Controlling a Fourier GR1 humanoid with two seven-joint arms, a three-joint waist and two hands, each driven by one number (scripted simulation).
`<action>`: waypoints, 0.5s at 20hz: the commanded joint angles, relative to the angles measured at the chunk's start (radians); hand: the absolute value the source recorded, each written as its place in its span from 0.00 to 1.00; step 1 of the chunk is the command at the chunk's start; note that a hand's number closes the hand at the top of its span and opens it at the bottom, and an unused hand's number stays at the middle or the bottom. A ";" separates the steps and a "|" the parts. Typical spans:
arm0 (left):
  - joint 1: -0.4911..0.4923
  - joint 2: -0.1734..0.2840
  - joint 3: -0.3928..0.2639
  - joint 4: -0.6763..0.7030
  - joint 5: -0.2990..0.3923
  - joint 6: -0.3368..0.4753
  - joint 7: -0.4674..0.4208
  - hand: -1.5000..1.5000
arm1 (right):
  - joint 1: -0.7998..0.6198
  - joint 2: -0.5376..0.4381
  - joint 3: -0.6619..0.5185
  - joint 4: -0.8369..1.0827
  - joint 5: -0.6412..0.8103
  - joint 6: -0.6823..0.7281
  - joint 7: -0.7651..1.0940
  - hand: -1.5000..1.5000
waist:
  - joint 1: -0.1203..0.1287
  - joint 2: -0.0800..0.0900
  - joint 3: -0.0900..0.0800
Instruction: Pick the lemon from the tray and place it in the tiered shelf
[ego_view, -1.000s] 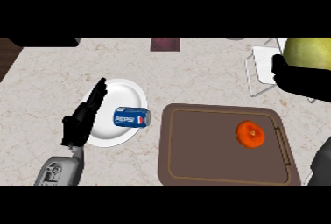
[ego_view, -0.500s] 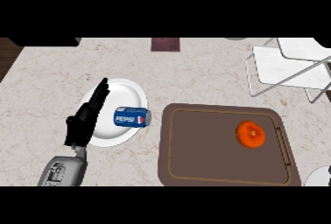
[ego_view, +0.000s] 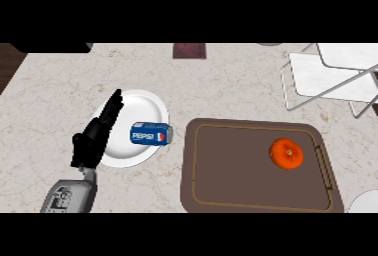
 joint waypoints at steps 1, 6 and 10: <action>0.077 0.001 -0.031 -0.075 -0.014 -0.010 0.011 0.50 | 0.024 -0.032 -0.020 0.118 0.029 -0.107 -0.077 1.00 | 0.006 0.000 0.000; -0.076 -0.012 0.009 0.070 -0.011 0.007 0.008 0.50 | -0.077 -0.050 0.038 0.317 0.064 -0.212 -0.208 1.00 | 0.005 0.004 0.000; -0.035 -0.006 -0.007 0.011 -0.017 -0.003 0.007 0.50 | -0.111 -0.056 -0.037 0.535 0.064 -0.386 -0.261 1.00 | 0.013 0.005 0.000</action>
